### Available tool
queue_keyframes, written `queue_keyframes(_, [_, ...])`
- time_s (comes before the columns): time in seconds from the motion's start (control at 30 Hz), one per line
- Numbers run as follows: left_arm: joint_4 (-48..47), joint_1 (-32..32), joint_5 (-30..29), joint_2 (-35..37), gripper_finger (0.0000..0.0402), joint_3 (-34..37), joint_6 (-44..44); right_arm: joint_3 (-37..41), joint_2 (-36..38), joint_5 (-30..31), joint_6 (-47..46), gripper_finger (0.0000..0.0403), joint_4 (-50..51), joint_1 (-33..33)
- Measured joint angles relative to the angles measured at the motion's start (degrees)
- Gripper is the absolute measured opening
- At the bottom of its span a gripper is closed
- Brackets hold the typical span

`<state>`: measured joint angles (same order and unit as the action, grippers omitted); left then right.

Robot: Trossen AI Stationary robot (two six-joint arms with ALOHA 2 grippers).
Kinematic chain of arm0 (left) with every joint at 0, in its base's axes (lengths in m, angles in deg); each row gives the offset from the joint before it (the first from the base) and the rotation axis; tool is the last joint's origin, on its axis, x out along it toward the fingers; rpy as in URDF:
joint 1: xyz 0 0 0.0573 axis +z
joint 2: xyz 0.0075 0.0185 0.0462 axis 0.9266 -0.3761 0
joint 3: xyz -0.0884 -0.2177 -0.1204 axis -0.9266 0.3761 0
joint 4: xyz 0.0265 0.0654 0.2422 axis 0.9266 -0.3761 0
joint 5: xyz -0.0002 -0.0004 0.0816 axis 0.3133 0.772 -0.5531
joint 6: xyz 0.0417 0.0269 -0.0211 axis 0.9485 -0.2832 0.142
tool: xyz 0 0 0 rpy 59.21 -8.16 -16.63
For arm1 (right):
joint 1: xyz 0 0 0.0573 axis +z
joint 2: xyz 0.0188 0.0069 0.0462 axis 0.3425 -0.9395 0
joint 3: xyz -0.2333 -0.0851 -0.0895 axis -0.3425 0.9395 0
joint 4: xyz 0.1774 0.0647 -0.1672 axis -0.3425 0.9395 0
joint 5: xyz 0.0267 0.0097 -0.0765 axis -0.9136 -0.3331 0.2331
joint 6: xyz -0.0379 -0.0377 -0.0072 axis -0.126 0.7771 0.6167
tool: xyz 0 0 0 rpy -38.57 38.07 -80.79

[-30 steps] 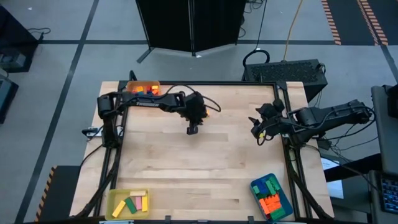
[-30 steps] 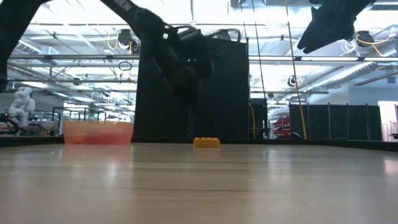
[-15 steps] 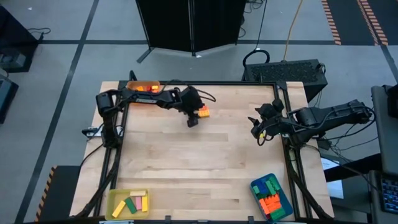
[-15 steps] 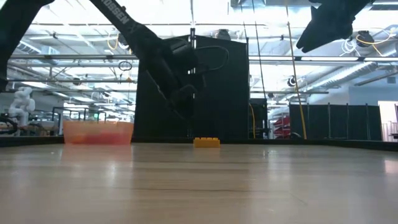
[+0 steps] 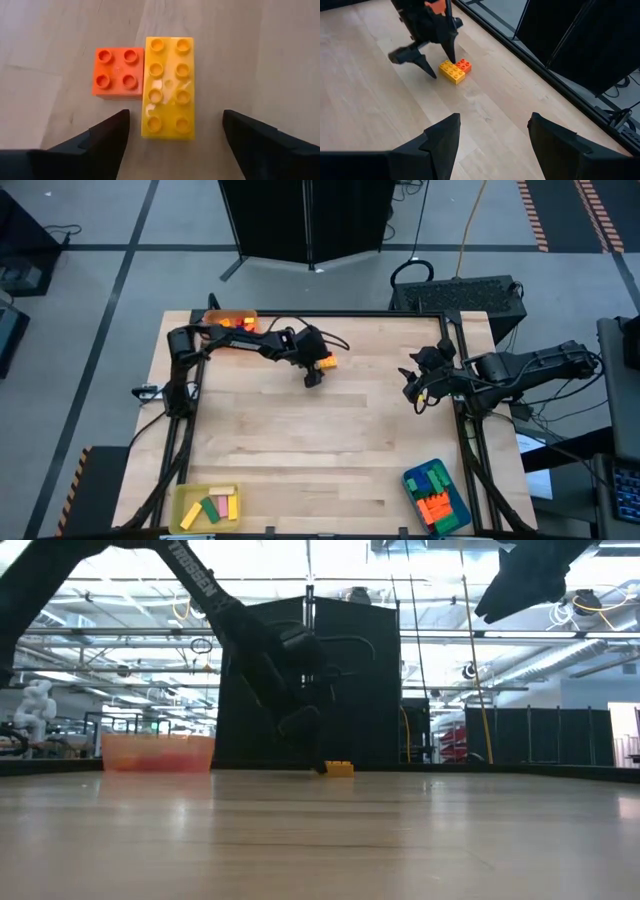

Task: Sort blocks by size
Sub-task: Put the yellow 8 stud game piece into the blue bin

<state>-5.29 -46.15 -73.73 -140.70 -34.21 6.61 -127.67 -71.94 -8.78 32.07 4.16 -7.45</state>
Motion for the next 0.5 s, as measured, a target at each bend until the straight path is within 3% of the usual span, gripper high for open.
queue_keyframes(0.23, [1.3,0.0,-2.2,-0.7,0.0274,0.0,-0.4,0.0,0.0,-0.2,0.4,0.0226,-0.4,-0.2])
queue_keyframes(0.37, [1.0,-0.1,-2.9,-0.7,0.0216,-0.3,0.5,0.2,-0.4,-0.1,0.3,0.0226,-0.5,-0.5])
queue_keyframes(0.5, [0.7,-0.6,-3.1,-0.7,0.0150,-0.3,1.5,5.5,-1.3,0.9,0.9,0.0226,-4.5,-0.6])
